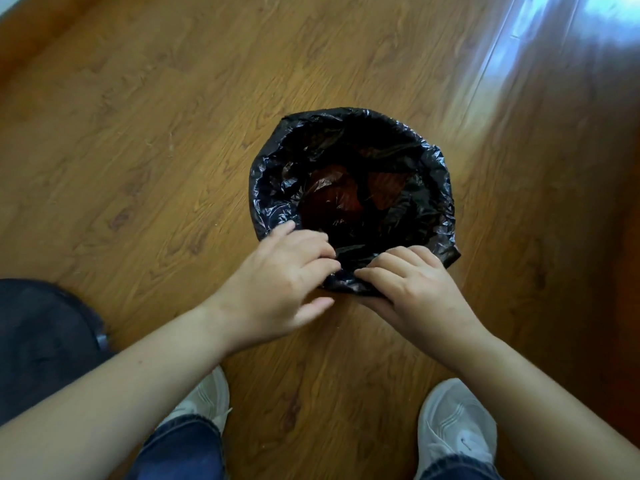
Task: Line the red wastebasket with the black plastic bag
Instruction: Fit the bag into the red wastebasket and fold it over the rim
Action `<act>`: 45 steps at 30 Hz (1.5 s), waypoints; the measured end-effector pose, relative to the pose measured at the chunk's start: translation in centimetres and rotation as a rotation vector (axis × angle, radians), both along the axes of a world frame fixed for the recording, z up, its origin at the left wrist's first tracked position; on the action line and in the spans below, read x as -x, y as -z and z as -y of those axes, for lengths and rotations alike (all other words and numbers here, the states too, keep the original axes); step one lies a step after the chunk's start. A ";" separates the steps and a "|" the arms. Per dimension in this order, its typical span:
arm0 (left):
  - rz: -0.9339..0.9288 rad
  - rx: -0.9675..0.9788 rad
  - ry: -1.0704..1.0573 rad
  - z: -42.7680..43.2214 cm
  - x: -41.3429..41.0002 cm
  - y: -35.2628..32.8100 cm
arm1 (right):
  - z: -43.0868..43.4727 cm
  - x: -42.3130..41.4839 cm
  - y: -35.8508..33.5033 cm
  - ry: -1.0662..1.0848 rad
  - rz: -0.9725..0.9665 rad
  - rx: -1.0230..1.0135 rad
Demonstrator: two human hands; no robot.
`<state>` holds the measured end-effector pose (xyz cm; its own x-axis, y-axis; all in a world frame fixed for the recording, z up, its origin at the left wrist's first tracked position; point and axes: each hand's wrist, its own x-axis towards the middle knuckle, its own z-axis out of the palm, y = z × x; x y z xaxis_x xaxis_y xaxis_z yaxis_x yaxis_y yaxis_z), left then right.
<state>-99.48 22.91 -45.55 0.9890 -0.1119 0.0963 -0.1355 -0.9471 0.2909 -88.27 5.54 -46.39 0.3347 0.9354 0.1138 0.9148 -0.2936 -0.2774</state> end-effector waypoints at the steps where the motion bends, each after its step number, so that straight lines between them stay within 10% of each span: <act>1: 0.012 -0.004 0.026 0.3 -0.2 0.0 | 0.0 0.0 -0.1 -0.007 -0.001 -0.004; 45: -0.055 0.149 -0.034 -0.7 0.8 -0.2 | 0.7 0.4 0.9 0.053 0.007 -0.188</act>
